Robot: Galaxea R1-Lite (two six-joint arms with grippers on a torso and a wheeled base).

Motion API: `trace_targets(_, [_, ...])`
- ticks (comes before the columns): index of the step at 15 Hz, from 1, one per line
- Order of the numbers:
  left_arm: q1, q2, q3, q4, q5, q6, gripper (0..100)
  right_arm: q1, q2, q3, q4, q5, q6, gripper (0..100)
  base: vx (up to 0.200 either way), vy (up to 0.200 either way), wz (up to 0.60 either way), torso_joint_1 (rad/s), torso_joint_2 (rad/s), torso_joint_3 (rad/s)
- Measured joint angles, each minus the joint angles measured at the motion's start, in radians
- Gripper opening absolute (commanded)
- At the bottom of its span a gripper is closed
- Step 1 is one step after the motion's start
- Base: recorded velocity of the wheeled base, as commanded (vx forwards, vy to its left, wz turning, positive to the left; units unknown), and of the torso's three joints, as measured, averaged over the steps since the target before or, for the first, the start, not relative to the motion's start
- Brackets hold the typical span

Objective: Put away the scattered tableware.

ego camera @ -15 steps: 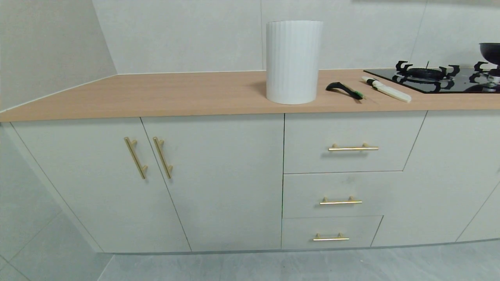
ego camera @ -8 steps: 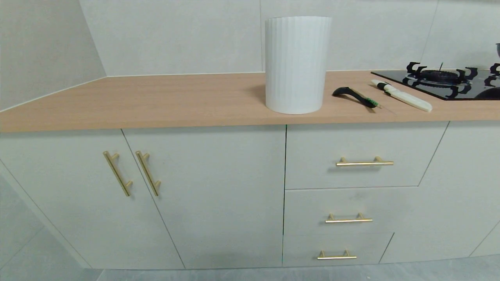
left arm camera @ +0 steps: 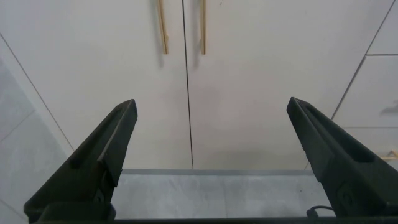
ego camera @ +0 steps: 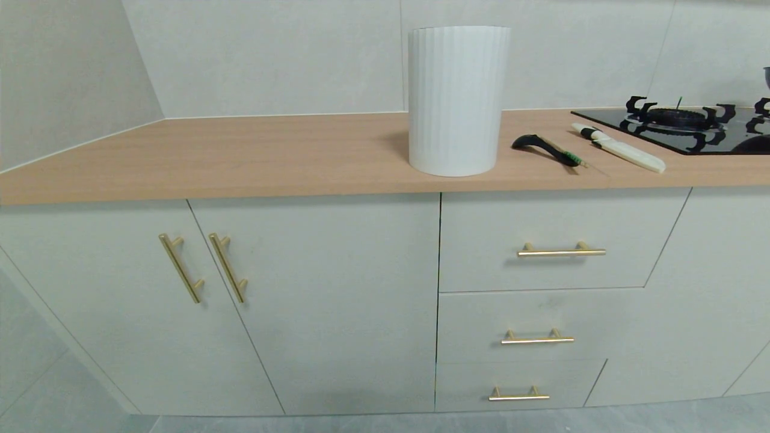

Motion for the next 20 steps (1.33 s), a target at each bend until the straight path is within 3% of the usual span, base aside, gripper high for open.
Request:
trace_targets(8, [0.000, 0.000, 0.000, 0.000, 0.000, -0.001, 100, 0.000, 0.000, -0.032, 0.003, 0.001, -0.008, 100, 0.000, 0.000, 0.00, 0.000, 0.00, 0.000])
trace_targets(13, [0.000, 0.000, 0.000, 0.000, 0.000, -0.001, 100, 0.002, 0.041, -0.163, 0.033, 0.112, -0.009, 100, 0.000, 0.000, 0.00, 0.000, 0.00, 0.000])
trace_targets(20, [0.000, 0.000, 0.000, 0.000, 0.000, -0.001, 100, 0.060, 0.547, -0.259, 0.018, 0.219, -0.023, 100, 0.000, 0.000, 0.00, 0.000, 0.00, 0.000])
